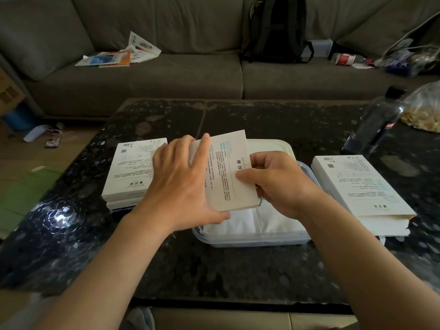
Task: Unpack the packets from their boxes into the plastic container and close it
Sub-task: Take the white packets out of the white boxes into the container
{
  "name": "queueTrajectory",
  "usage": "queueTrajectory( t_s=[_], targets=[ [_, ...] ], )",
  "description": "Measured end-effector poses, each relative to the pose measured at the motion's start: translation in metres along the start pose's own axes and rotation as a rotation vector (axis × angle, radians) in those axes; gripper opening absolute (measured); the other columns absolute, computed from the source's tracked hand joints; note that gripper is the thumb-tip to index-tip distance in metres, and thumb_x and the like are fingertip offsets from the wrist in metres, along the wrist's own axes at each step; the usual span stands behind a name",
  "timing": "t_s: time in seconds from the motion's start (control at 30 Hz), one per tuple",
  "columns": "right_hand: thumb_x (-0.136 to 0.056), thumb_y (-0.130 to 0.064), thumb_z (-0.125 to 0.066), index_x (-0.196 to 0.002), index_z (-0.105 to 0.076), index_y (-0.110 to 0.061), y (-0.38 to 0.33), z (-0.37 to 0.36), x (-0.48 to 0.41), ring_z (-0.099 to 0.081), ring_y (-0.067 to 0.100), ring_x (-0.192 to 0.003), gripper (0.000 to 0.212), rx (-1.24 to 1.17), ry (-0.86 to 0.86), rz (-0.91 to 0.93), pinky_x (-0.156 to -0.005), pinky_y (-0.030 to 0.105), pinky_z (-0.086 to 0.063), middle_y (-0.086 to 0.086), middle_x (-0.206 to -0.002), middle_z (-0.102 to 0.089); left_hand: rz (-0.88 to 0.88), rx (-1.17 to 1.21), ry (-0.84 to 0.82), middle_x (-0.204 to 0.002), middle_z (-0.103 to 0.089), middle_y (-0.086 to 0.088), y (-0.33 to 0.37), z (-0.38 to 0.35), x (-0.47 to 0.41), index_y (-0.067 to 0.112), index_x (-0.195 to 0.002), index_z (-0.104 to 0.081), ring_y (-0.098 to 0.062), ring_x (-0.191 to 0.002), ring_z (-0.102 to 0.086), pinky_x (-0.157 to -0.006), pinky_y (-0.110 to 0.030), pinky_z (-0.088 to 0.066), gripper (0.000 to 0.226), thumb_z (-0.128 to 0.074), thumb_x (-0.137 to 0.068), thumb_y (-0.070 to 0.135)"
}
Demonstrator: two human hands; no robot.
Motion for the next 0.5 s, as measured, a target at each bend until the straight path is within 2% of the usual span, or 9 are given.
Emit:
queueTrajectory(
  t_s=[0.1, 0.2, 0.37, 0.5],
  targets=[
    [-0.096, -0.022, -0.066, -0.108, -0.071, -0.014, -0.008, 0.001, 0.003, -0.075, 0.012, -0.094, 0.015, 0.018, 0.009, 0.036, -0.073, 0.029, -0.063, -0.004, -0.102, -0.077, 0.019, 0.028, -0.007, -0.148, -0.020, -0.008, -0.007, 0.002, -0.001, 0.022, -0.153, 0.000, -0.029, -0.137, -0.022, -0.115, -0.050, -0.021, 0.141, -0.066, -0.046, 0.086],
    [-0.102, -0.034, -0.053, -0.114, -0.067, -0.020, -0.014, 0.008, 0.006, -0.076, 0.016, -0.092, 0.024, -0.046, 0.026, 0.030, -0.075, 0.033, -0.064, -0.004, -0.096, -0.078, 0.072, 0.070, -0.009, -0.150, -0.018, -0.006, -0.019, 0.007, -0.002, 0.024, -0.153, 0.001, -0.028, -0.139, -0.019, -0.117, -0.050, -0.018, 0.141, -0.064, -0.044, 0.087],
    [-0.101, -0.018, -0.059, -0.117, -0.069, -0.018, -0.012, 0.002, 0.009, -0.074, 0.012, -0.095, 0.019, 0.003, -0.034, 0.030, -0.072, 0.030, -0.063, -0.007, -0.099, -0.077, 0.126, 0.089, 0.002, -0.150, -0.022, -0.007, -0.029, 0.009, -0.003, 0.023, -0.153, -0.004, -0.029, -0.140, -0.022, -0.115, -0.052, -0.021, 0.142, -0.062, -0.042, 0.089],
    [-0.096, -0.005, -0.062, -0.119, -0.069, -0.016, -0.011, -0.003, 0.009, -0.073, 0.019, -0.105, 0.026, -0.119, -0.141, 0.015, -0.085, 0.038, -0.062, 0.000, -0.110, -0.076, 0.146, 0.107, -0.001, -0.150, -0.023, -0.006, -0.031, 0.008, -0.003, 0.025, -0.153, -0.003, -0.028, -0.140, -0.024, -0.116, -0.052, -0.022, 0.143, -0.062, -0.041, 0.090]
  ],
)
Point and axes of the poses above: each hand's wrist, its own x-axis away from the middle knuckle, its own z-axis out of the back of the hand, y = z × x, the point moved 8 cm from there along -x, towards the middle knuckle
